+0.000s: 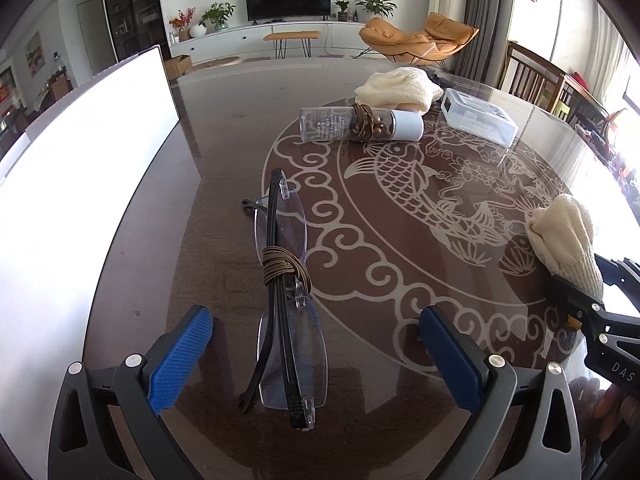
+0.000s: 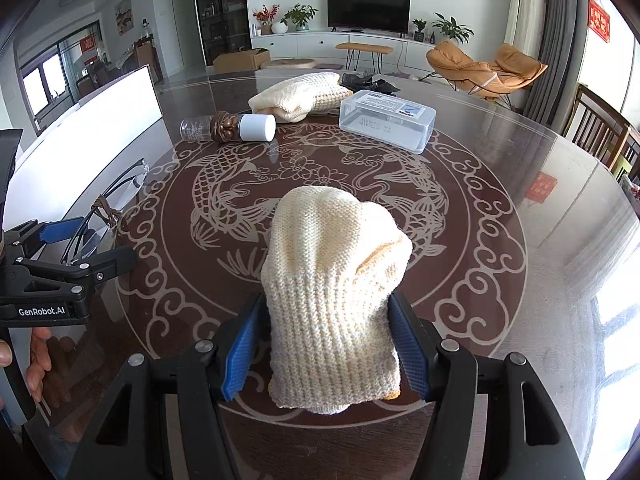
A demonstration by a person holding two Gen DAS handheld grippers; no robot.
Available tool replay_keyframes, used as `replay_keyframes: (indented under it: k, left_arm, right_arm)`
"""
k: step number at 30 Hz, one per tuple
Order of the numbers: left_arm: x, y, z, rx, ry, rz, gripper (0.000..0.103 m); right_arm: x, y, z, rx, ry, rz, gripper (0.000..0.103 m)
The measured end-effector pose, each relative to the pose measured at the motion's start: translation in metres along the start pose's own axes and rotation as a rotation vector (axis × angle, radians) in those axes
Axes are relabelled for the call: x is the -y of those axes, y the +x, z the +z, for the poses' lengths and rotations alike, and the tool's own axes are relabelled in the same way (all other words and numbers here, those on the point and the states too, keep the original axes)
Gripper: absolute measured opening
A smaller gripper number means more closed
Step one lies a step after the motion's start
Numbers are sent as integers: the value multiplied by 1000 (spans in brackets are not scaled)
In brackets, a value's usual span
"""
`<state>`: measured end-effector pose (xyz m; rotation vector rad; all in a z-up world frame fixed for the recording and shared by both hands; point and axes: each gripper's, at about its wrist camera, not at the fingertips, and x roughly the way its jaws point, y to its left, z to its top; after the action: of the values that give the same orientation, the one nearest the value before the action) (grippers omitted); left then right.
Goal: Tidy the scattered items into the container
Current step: 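Lift the glove and eyeglasses and carry them toward the container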
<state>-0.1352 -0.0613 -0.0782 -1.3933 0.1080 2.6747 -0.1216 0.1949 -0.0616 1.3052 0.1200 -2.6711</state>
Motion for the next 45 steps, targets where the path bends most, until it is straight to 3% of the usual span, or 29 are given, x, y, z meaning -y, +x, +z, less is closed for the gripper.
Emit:
replay_keyframes:
  k: [12, 13, 14, 15, 16, 17, 24, 32, 37, 42, 45]
  left_arm:
    - [2, 0, 3, -7, 10, -3, 102]
    - [3, -2, 3, 4, 14, -7, 97]
    - [4, -6, 3, 24, 21, -12, 68]
    - [5, -10, 3, 36, 23, -17, 32]
    - [4, -13, 4, 30, 16, -31, 18]
    - [2, -15, 3, 20, -2, -61, 14]
    - [11, -48, -19, 48, -9, -132, 12]
    - [17, -80, -24, 64, -13, -151, 12]
    - [-21, -118, -9, 99, -91, -178, 12]
    - [-85, -174, 14, 183, -138, -122, 12]
    - [-135, -197, 27, 209, -184, -51, 12]
  right_arm:
    - [-1, 2, 1, 1, -6, -13, 64]
    - [-1, 2, 1, 3, -7, -18, 60]
    - [-1, 1, 1, 9, -5, -19, 46]
    - [1, 0, 1, 13, -2, -23, 43]
    - [2, -3, 0, 22, 5, -25, 39]
    - [5, -6, -2, 37, 14, -14, 36]
    - [17, -37, -14, 68, 102, 99, 35]
    - [-21, -37, -21, 25, 6, 138, 35]
    - [-52, -47, 3, 30, -48, 206, 35]
    - [-104, -68, 60, 72, -143, 307, 36]
    - [-146, -83, 99, 108, -201, 371, 36]
